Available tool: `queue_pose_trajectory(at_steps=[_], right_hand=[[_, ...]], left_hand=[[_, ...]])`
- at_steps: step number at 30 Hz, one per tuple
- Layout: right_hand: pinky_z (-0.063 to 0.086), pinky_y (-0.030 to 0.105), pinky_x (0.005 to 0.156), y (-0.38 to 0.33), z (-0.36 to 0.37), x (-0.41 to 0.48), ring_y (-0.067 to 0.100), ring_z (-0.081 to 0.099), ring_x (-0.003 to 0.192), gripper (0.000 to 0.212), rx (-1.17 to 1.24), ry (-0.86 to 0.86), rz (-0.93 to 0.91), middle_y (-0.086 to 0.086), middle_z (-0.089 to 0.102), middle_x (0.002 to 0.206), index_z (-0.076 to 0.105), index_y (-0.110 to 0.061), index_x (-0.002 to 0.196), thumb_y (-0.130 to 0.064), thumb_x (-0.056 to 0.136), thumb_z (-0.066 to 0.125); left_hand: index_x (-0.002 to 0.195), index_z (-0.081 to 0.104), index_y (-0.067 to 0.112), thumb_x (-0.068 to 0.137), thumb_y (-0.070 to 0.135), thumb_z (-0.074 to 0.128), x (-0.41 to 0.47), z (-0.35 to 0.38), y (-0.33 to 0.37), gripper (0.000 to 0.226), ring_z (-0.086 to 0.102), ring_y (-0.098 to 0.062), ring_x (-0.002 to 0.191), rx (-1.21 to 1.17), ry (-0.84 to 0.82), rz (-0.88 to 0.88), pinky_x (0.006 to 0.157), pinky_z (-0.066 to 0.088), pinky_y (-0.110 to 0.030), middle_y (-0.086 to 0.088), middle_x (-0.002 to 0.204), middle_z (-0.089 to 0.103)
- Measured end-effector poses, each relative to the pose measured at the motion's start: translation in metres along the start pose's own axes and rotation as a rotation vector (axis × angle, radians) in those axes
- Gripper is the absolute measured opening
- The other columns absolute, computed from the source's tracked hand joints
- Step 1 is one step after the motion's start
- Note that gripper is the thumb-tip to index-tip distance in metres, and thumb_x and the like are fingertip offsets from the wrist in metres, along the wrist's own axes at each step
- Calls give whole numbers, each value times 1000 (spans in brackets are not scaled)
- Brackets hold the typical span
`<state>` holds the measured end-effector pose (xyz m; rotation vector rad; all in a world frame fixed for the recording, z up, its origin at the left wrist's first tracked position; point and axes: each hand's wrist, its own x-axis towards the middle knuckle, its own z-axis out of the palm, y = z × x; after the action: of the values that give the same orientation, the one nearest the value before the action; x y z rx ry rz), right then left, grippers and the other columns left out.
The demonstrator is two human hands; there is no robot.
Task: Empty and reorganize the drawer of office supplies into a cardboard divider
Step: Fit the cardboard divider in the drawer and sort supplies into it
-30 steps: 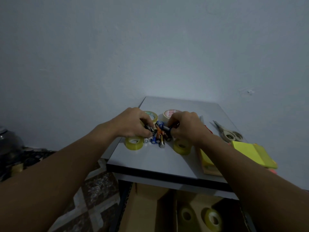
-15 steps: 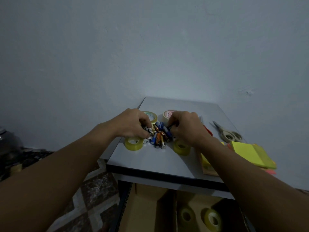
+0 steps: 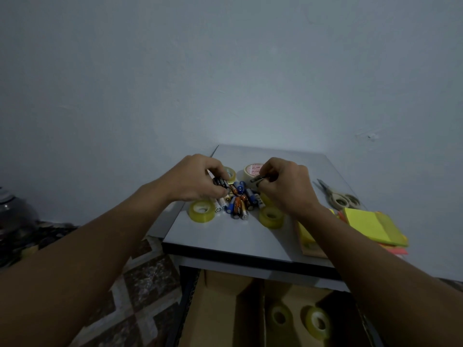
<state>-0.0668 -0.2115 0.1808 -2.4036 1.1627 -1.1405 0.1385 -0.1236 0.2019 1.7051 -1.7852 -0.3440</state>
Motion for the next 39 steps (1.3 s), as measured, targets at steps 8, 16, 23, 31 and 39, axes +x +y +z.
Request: queue_pose_trajectory(at_steps=[8, 16, 23, 31, 39], right_hand=[[54, 26, 61, -18, -43, -31, 12, 68, 66, 12, 211, 160, 187, -6, 73, 73, 72, -21, 80, -17, 70, 74], [59, 52, 69, -32, -77, -105, 26, 72, 73, 16, 469, 209, 284, 3, 74, 76, 72, -20, 81, -15, 66, 74], [60, 52, 72, -38, -89, -156, 24, 71, 77, 16, 516, 200, 297, 2, 73, 81, 70, -21, 83, -11, 72, 71], [58, 52, 71, -43, -81, -188, 29, 69, 76, 15, 550, 166, 298, 7, 72, 78, 70, -21, 84, -15, 71, 70], [60, 46, 73, -38, -63, -215, 22, 70, 83, 15, 549, 108, 369, 3, 72, 83, 71, -21, 90, -11, 79, 72]], left_hand=[[94, 74, 24, 74, 20, 85, -69, -1, 30, 24, 60, -13, 56, -148, -25, 26, 62, 49, -31, -9, 67, 71], [100, 71, 27, 75, 17, 84, -170, 51, 45, 29, 69, -20, 69, -144, -272, -1, 65, 57, -31, 0, 84, 69], [110, 70, 26, 79, 34, 79, -229, 104, 40, 33, 64, -10, 79, -13, -549, 49, 70, 55, -23, 18, 98, 56], [108, 67, 16, 86, 29, 70, -234, 155, 23, 25, 48, -5, 85, 231, -696, 152, 74, 44, -24, 1, 106, 60], [73, 47, 16, 85, 18, 69, -238, 176, 11, 26, 61, -20, 77, 317, -663, 164, 67, 56, -43, -6, 89, 62]])
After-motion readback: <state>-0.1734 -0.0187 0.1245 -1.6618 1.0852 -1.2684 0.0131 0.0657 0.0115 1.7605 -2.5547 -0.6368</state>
